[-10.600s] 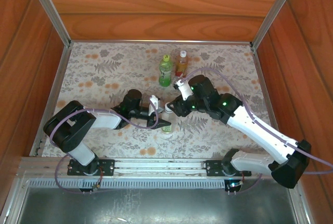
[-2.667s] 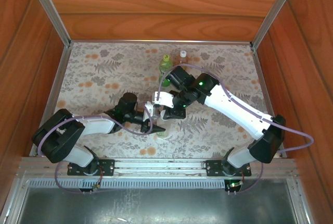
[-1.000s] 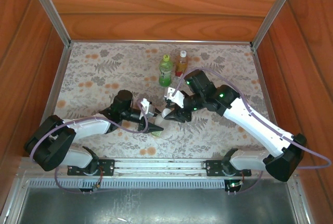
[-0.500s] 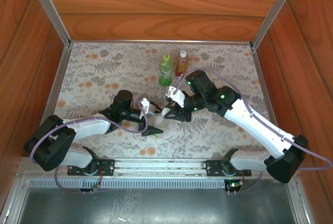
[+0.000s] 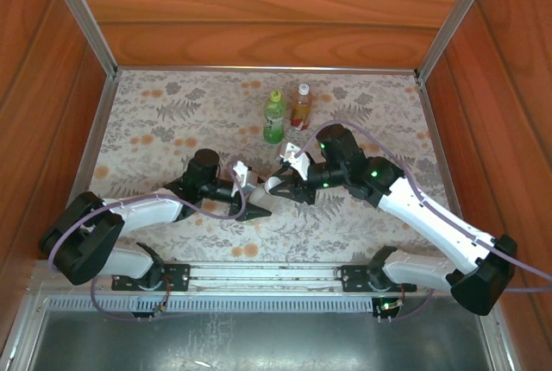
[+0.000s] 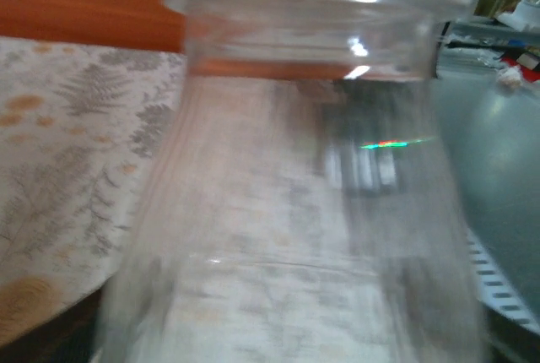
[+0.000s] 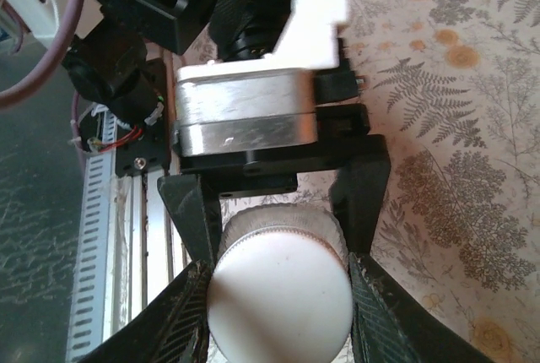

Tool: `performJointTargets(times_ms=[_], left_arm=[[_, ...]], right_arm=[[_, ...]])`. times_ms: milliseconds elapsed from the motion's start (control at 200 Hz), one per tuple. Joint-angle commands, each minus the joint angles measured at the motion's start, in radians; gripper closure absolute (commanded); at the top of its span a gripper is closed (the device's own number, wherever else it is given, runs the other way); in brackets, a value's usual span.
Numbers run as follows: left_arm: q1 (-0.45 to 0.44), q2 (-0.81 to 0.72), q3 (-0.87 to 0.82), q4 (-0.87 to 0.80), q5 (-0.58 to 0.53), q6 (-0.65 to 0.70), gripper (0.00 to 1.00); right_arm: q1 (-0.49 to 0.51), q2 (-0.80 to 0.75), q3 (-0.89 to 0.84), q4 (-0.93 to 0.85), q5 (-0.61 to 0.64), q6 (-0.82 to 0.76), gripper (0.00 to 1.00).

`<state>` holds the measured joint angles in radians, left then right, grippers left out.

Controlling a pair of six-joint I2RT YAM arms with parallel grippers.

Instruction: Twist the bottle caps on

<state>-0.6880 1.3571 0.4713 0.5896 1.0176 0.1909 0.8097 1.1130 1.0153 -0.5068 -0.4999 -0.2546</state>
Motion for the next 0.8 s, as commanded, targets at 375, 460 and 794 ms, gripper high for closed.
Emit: performJointTargets(times_ms=[375,460,794], left_arm=[[-0.022,-0.037,0.007,0.013,-0.459,0.094,0.56],[-0.037,-0.024,0.020,0.012,-0.538,0.127,0.56],[-0.056,-0.029,-0.005,0.012,-0.554,0.142,0.56]], right_arm=[[0.006,0.037,0.028,-0.042,0.437,0.620,0.93],[0.029,0.057,0.033,-0.068,0.514,0.777,0.92],[0.059,0.050,0.060,-0.086,0.544,0.812,0.68]])
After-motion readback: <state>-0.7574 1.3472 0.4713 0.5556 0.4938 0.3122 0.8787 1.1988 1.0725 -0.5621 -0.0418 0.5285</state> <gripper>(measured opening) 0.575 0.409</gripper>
